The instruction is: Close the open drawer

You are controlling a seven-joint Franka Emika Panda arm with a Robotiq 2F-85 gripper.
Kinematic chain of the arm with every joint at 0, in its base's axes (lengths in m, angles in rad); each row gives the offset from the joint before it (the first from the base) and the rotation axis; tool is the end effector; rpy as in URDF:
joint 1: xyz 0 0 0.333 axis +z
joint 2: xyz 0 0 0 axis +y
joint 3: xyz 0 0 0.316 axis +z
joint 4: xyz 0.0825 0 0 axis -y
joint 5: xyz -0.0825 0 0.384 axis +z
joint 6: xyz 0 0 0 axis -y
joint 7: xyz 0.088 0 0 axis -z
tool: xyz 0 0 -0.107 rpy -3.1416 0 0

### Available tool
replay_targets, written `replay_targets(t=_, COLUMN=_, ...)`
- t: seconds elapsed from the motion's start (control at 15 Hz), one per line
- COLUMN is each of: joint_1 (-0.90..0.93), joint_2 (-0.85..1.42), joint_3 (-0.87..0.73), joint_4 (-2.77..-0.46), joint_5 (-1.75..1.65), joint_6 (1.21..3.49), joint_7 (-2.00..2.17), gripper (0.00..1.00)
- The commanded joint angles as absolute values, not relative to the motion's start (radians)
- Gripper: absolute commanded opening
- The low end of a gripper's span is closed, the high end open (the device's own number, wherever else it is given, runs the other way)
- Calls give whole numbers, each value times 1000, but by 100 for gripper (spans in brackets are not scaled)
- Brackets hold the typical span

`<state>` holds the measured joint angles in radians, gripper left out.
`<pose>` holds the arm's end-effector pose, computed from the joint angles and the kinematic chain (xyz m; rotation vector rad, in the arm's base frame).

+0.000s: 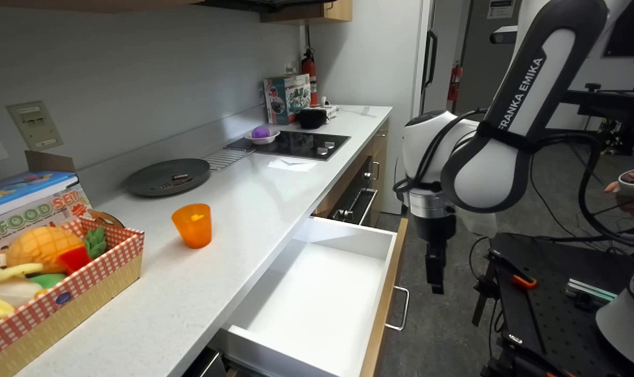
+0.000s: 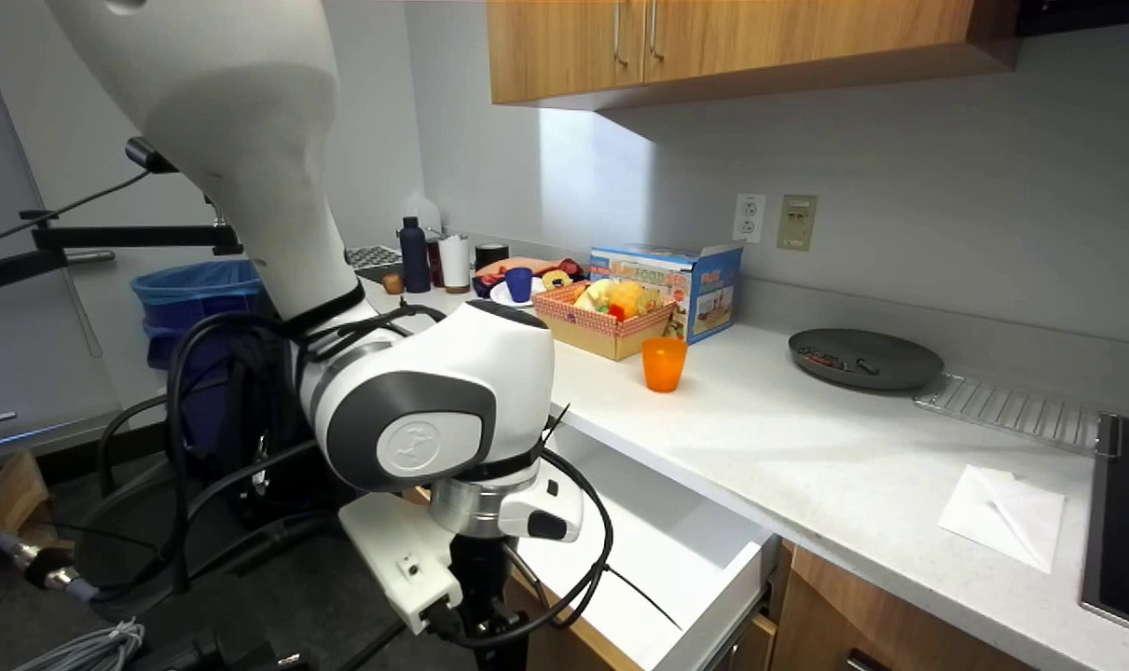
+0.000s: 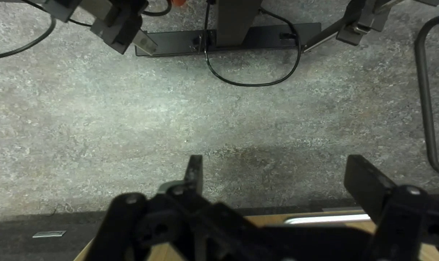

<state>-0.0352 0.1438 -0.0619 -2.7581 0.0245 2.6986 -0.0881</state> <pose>0.3609 -0.0373 0.1580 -3.1072 0.0504 0.3151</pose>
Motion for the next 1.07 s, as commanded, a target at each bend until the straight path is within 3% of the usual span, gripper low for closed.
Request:
replay_targets(t=0.0, joint_1=-19, joint_2=230, joint_3=-71, joint_4=-2757, joint_5=-38, joint_6=2809, joint_7=-4, gripper=100)
replay_targets(t=1.0, joint_1=-17, joint_2=402, joint_3=-152, joint_4=-2567, joint_5=-68, joint_6=2855, joint_7=100, gripper=100)
